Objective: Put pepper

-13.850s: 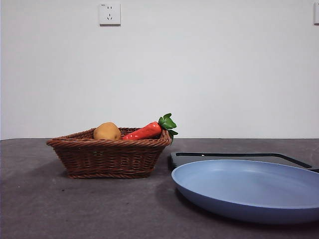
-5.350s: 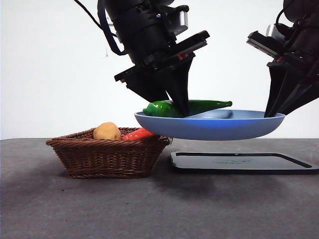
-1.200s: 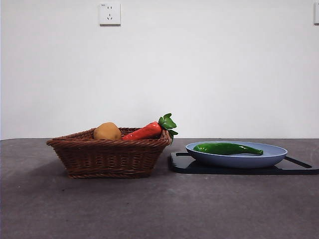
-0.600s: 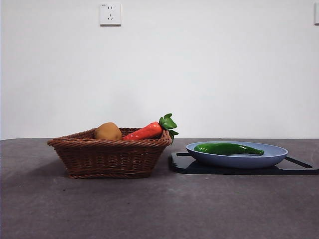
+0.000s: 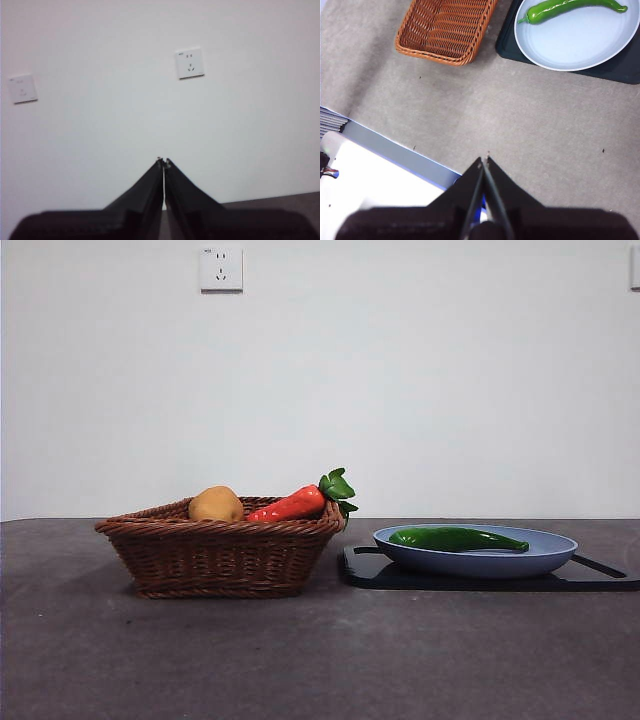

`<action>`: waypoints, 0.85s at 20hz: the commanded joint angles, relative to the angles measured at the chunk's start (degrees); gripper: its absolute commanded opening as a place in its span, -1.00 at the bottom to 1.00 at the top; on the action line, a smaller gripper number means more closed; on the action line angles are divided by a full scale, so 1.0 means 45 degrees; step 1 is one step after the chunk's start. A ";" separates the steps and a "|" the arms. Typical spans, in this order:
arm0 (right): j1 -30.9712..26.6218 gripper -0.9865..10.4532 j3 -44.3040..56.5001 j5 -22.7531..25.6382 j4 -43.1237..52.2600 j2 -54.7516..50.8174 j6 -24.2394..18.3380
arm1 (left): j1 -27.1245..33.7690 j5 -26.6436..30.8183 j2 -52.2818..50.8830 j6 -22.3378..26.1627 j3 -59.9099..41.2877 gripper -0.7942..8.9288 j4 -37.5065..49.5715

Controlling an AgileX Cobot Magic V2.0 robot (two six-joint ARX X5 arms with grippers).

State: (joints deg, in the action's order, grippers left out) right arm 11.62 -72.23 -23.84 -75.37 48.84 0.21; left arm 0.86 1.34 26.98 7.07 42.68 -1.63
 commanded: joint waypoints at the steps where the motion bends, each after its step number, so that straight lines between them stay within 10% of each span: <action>1: 0.0029 -0.81 -0.0228 0.0029 0.0078 0.0063 0.0068 | 0.0199 0.0024 -0.1025 0.0000 -0.2171 -0.82 0.0486; 17: 0.0029 -0.81 -0.0228 0.0029 0.0078 0.0063 0.0068 | 0.0257 0.0019 -0.5911 -0.0690 -0.9088 -0.82 0.0403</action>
State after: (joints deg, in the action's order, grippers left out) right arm 11.62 -72.23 -23.84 -75.37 48.84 0.21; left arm 1.83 1.34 0.62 4.45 2.04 -0.34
